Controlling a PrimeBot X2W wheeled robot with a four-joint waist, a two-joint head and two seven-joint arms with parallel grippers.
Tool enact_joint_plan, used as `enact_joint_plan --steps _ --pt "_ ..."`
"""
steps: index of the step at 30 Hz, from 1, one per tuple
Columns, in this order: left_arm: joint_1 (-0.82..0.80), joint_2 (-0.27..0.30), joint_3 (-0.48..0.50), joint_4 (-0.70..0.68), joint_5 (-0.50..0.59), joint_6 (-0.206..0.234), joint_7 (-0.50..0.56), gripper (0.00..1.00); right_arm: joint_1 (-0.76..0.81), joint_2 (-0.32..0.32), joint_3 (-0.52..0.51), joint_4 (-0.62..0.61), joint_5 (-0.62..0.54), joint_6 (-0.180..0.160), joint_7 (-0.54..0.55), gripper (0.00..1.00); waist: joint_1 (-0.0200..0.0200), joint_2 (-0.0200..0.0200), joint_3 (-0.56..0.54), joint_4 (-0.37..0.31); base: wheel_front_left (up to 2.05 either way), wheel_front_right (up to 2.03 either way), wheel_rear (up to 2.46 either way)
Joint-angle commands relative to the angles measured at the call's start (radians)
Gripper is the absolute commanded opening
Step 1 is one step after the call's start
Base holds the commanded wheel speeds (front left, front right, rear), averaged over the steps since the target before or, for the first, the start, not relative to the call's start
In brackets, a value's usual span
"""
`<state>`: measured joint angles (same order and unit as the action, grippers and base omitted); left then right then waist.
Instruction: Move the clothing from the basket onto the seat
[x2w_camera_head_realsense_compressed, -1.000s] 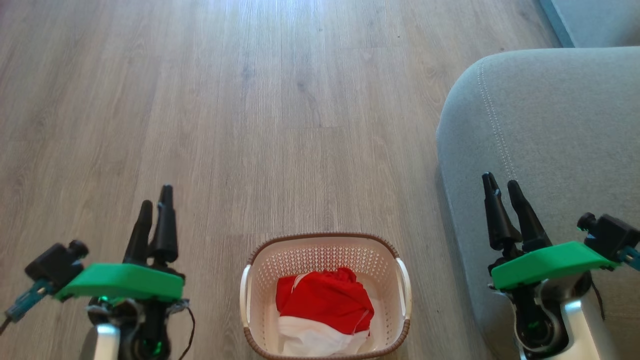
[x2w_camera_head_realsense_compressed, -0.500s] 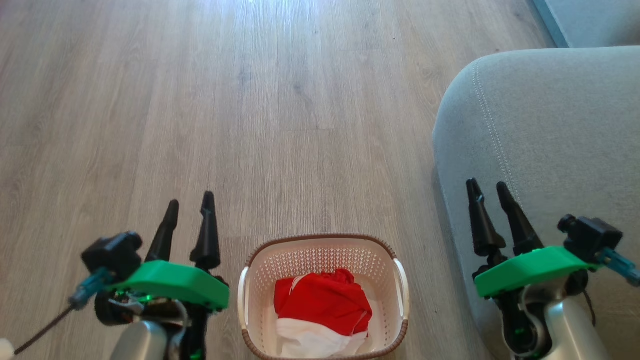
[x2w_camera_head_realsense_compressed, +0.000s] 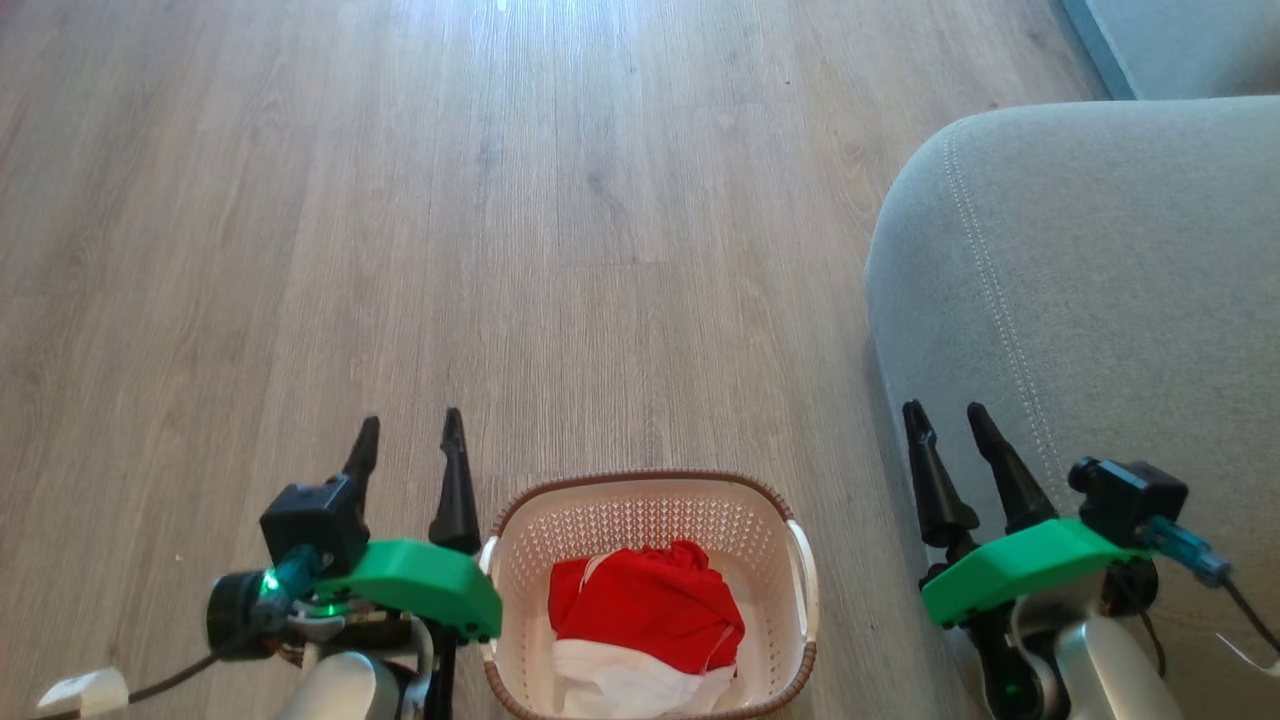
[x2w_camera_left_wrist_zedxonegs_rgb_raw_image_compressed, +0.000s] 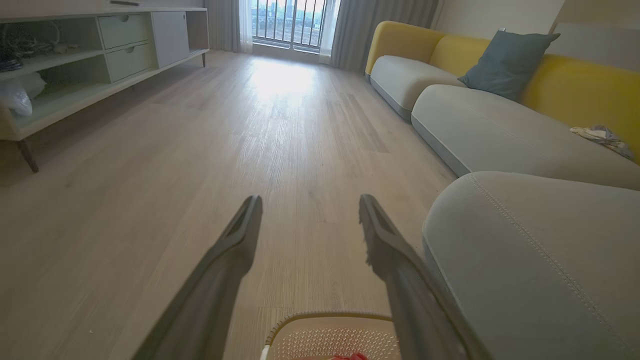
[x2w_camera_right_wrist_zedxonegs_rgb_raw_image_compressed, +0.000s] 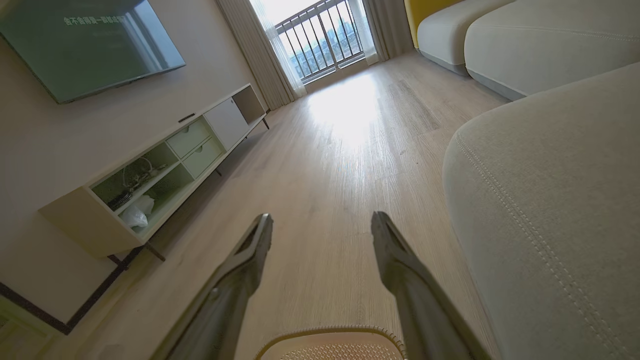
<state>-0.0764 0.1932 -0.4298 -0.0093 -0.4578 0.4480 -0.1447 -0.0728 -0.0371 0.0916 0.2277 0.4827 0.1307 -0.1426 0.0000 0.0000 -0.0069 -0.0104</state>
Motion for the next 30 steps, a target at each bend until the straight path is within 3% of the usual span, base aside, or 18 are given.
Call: enact_joint_plan --steps 1,7,12,19,30 --pt "-0.067 0.024 0.013 -0.046 0.043 0.033 -0.018 1.0 -0.063 -0.01 0.025 -0.036 -0.035 0.0 -0.019 1.0 0.0 0.0 0.0 -0.001 0.0 0.0 0.0" --pt "-0.077 0.045 -0.025 -0.074 0.109 0.113 -0.035 1.0 -0.072 -0.011 0.033 -0.034 -0.093 0.0 -0.037 1.0 0.0 0.0 -0.001 -0.007 0.0 0.0 0.0" --pt "-0.075 0.044 -0.045 -0.078 0.127 0.119 -0.047 1.0 -0.073 -0.011 0.034 -0.023 -0.12 0.0 -0.049 1.0 0.0 0.0 -0.002 -0.011 0.0 0.0 0.0" --pt "-0.049 0.01 -0.021 -0.054 0.162 0.046 -0.068 1.0 -0.076 -0.012 0.023 0.02 -0.137 0.0 -0.069 1.0 0.0 0.0 -0.004 -0.015 0.0 0.0 0.0" --pt "0.006 -0.093 0.112 0.003 0.271 -0.131 -0.1 1.0 -0.088 -0.013 0.024 0.07 -0.197 0.0 -0.102 1.0 0.0 0.0 -0.006 -0.014 0.0 0.0 0.0"
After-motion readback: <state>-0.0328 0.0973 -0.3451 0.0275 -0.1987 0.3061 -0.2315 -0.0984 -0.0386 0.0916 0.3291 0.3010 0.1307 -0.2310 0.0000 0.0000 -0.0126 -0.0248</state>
